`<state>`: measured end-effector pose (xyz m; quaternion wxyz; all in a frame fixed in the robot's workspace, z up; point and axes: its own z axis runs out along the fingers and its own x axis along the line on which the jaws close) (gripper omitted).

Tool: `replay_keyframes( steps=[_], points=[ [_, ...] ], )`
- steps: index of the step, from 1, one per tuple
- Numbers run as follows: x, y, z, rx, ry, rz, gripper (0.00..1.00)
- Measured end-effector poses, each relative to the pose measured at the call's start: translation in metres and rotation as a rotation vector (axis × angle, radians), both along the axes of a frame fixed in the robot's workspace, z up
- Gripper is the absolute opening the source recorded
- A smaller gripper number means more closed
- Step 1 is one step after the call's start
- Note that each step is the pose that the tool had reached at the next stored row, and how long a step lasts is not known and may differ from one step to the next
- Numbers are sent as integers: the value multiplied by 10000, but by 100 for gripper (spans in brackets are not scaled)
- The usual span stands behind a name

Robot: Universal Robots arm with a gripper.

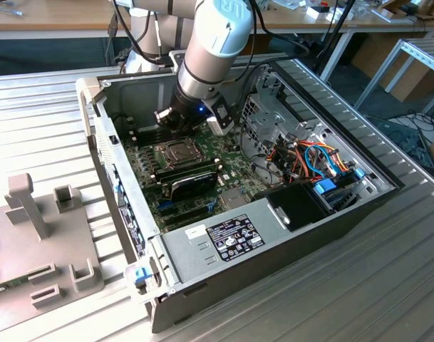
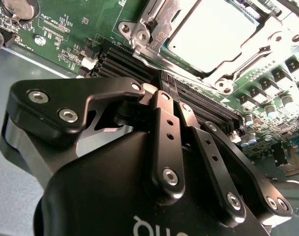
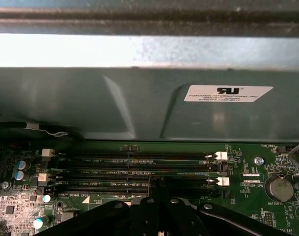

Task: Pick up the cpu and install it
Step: 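Install the first cpu locking lever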

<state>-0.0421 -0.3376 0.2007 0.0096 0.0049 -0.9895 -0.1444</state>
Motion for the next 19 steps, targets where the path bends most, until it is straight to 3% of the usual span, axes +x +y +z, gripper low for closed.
replay_keyframes(
  steps=[19],
  points=[
    [4, 0, -54, -6, 3, 0, 11]
  ],
)
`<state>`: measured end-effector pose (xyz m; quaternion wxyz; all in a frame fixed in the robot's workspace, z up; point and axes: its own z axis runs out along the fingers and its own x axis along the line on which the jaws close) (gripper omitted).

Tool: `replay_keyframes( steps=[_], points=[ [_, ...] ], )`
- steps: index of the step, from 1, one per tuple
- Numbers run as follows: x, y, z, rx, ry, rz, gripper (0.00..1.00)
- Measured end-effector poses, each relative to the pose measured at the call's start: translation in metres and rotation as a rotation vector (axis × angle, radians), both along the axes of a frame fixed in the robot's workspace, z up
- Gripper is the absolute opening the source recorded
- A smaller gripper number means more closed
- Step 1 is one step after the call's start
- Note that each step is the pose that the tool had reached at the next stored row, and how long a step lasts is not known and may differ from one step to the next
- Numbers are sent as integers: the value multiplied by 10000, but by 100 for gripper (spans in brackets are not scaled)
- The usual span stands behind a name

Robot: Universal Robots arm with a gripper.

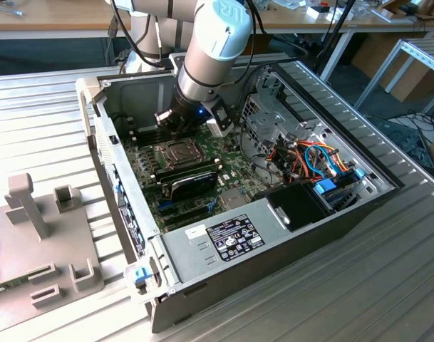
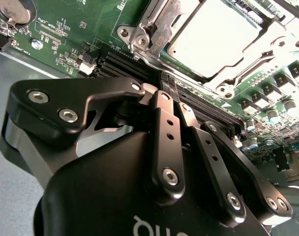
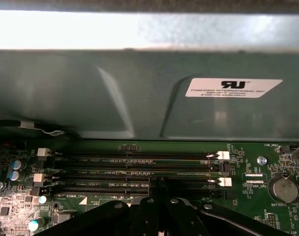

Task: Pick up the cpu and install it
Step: 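Install the first cpu locking lever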

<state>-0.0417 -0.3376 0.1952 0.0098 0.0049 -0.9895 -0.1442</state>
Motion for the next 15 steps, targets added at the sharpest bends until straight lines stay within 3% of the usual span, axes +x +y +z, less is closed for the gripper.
replay_keyframes(
  steps=[15],
  points=[
    [0, 4, -25, 0, -1, 0, 11]
  ],
)
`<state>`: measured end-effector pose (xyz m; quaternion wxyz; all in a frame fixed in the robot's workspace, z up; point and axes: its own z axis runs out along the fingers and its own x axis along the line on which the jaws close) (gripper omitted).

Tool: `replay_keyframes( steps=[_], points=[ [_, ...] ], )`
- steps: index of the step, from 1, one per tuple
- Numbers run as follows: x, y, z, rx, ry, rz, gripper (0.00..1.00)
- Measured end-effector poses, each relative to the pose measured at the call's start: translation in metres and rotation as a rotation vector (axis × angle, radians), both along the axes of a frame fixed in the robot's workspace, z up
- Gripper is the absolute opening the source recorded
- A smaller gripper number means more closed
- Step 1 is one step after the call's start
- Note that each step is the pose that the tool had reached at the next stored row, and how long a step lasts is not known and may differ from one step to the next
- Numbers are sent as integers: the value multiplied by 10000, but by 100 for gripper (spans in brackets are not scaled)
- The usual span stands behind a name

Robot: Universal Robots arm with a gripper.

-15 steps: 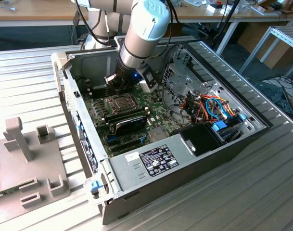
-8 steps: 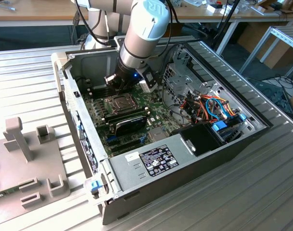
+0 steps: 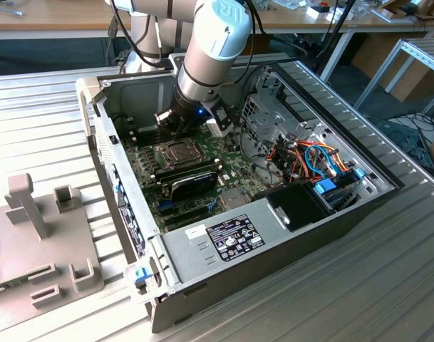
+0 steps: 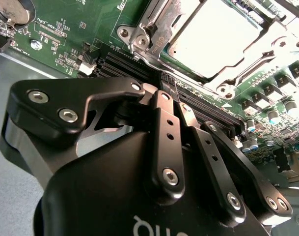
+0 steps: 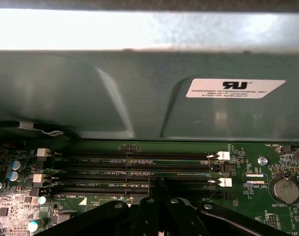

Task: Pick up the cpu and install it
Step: 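Install the first cpu locking lever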

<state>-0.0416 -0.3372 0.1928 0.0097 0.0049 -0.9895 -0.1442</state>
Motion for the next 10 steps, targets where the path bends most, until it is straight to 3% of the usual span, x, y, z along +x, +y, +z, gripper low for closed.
replay_keyframes(
  steps=[10],
  points=[
    [0, 0, 2, -7, 3, 0, 11]
  ],
)
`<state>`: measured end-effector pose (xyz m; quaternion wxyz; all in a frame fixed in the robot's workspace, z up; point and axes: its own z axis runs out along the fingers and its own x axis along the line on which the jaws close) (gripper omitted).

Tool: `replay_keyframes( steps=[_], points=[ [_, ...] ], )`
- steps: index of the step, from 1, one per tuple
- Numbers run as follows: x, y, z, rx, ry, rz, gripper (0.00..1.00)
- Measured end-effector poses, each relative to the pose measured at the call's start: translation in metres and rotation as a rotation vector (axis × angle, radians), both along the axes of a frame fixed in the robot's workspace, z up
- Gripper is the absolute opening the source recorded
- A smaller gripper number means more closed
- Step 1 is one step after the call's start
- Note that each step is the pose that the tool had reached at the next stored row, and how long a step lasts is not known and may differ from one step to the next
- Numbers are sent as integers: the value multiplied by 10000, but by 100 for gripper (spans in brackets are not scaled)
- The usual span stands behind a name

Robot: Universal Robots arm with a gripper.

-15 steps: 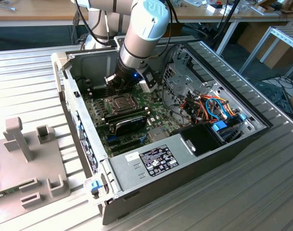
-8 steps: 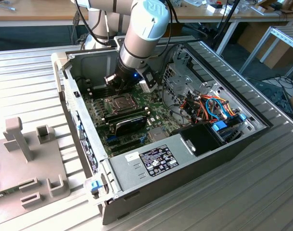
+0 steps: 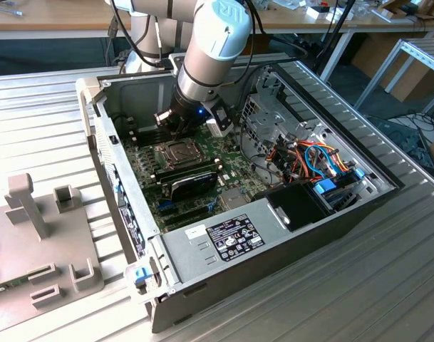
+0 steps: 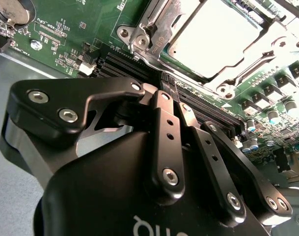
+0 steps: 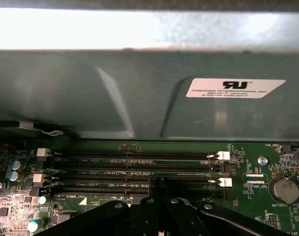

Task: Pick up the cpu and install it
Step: 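Install the first cpu locking lever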

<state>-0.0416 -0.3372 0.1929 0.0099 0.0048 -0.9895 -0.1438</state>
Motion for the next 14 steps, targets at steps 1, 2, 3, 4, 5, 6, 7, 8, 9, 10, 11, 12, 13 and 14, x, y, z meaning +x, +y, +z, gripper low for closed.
replay_keyframes(
  steps=[1, 2, 3, 4, 5, 6, 7, 8, 9, 10, 11, 12, 13, 14],
  points=[
    [3, 2, -1, 1, 1, -1, 11],
    [6, 1, -1, 3, 1, -2, 11],
    [9, 1, -1, 4, 1, -3, 11],
    [13, 1, -1, 5, 2, -1, 11],
    [17, 1, 0, 5, 6, 1, 11],
    [20, 1, 0, 6, 10, 0, 11],
    [27, 0, 1, 7, 17, 3, 11],
    [35, 0, 2, 9, 23, 6, 11],
    [41, 0, 2, 11, 26, 6, 11],
    [48, 0, 2, 13, 29, 9, 11],
    [53, 0, 2, 13, 32, 10, 11],
    [56, 0, 2, 12, 31, 10, 11],
    [56, 0, 2, 12, 28, 8, 11],
    [57, 0, 2, 10, 25, 6, 11]
  ],
)
